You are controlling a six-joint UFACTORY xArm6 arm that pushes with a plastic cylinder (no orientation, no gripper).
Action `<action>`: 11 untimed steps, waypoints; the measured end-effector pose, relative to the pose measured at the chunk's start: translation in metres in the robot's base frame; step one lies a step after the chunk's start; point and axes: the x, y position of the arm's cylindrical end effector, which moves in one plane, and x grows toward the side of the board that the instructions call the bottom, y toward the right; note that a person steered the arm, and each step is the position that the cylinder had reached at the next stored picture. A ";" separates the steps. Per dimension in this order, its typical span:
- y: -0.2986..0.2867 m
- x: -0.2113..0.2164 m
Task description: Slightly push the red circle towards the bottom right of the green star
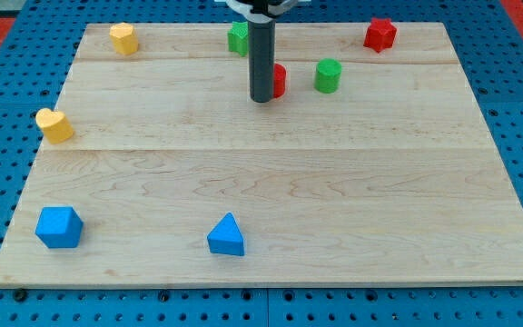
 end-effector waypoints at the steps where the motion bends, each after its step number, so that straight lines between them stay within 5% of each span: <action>1: -0.013 -0.014; 8: 0.062 0.003; 11: 0.027 -0.005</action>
